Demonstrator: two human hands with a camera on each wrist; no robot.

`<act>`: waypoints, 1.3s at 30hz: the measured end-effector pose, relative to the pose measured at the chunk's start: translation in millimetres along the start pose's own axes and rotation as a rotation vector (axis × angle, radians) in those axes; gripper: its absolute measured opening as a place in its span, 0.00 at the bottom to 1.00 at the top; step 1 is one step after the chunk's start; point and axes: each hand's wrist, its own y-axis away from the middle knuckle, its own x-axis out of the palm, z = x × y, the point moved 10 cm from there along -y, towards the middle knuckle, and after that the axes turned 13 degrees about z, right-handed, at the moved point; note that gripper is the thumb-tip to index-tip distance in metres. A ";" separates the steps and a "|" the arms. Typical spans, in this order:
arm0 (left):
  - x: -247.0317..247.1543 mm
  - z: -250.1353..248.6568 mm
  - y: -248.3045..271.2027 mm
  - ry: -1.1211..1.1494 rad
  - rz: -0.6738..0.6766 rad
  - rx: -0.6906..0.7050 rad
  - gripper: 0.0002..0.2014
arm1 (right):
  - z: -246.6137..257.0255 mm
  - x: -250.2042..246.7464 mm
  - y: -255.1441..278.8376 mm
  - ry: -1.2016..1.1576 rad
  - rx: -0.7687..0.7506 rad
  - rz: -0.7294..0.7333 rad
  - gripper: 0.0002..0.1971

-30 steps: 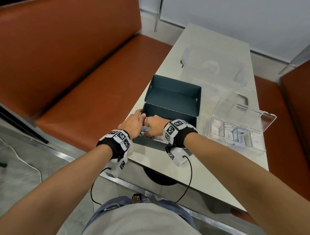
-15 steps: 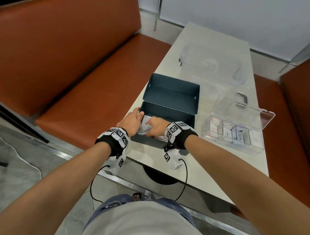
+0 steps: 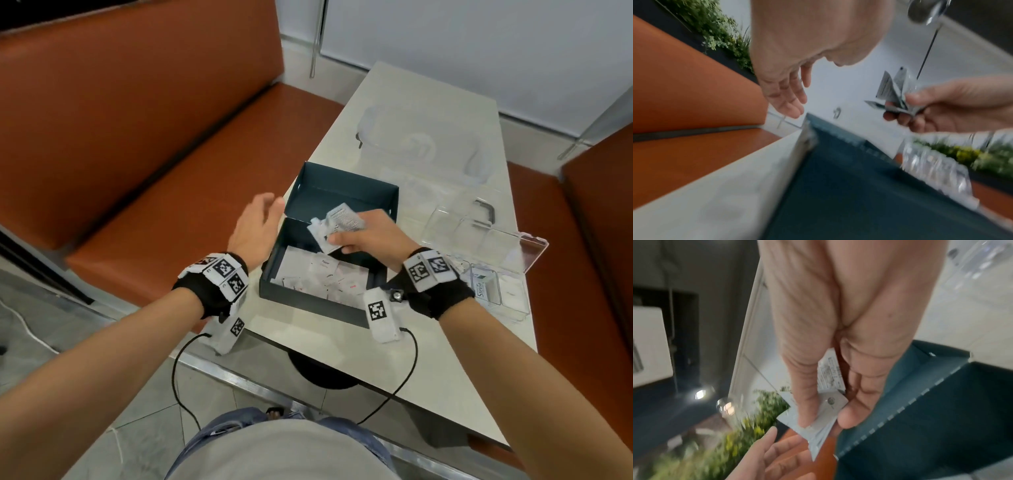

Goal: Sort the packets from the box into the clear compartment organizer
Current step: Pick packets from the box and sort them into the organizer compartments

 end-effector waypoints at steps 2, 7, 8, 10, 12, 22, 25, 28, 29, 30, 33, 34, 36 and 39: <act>-4.3 -28.4 -1.9 0.236 -0.005 0.048 0.22 | 12.9 -12.5 16.0 -0.138 -0.075 -0.037 0.10; 78.3 -88.0 -0.1 0.768 0.474 -0.103 0.26 | 32.0 -29.6 44.6 -0.144 -0.147 -0.121 0.07; 97.5 -100.1 4.2 0.860 0.569 -0.109 0.26 | 35.4 -34.8 49.6 0.007 -0.137 -0.182 0.04; 123.3 -118.0 8.4 1.035 0.637 -0.115 0.21 | 43.1 -39.8 58.4 0.438 -0.119 -0.302 0.05; 137.7 -127.3 6.7 1.152 0.602 -0.132 0.12 | 41.7 -32.8 62.6 0.775 -0.112 -0.328 0.11; 189.6 -154.4 2.2 1.199 0.670 -0.180 0.14 | -23.3 -90.0 93.3 0.627 0.102 -0.215 0.32; 197.4 -166.0 -1.3 1.116 0.673 -0.122 0.13 | -22.3 -112.4 112.2 0.471 -0.009 -0.258 0.23; 208.9 -172.0 -3.5 1.060 0.674 -0.091 0.17 | -34.0 -142.2 135.7 0.246 -0.021 -0.438 0.17; 212.3 -173.6 -3.8 1.030 0.674 -0.081 0.18 | -40.0 -148.0 141.6 0.155 -0.031 -0.473 0.13; 215.8 -175.2 -4.2 0.996 0.671 -0.071 0.19 | -44.9 -152.0 146.0 0.087 -0.041 -0.497 0.10; 224.9 -180.8 -7.0 0.932 0.641 -0.056 0.18 | -58.1 -163.4 154.9 -0.040 -0.045 -0.540 0.05; 227.6 -182.0 -8.5 0.921 0.630 -0.057 0.16 | -62.5 -168.7 157.5 -0.068 -0.038 -0.556 0.04; 232.7 -185.1 -11.4 0.922 0.617 -0.072 0.14 | -70.1 -180.9 162.2 -0.098 -0.024 -0.580 0.03; 236.6 -190.1 -14.9 0.921 0.626 -0.072 0.11 | -78.6 -198.9 165.1 -0.084 -0.014 -0.555 0.08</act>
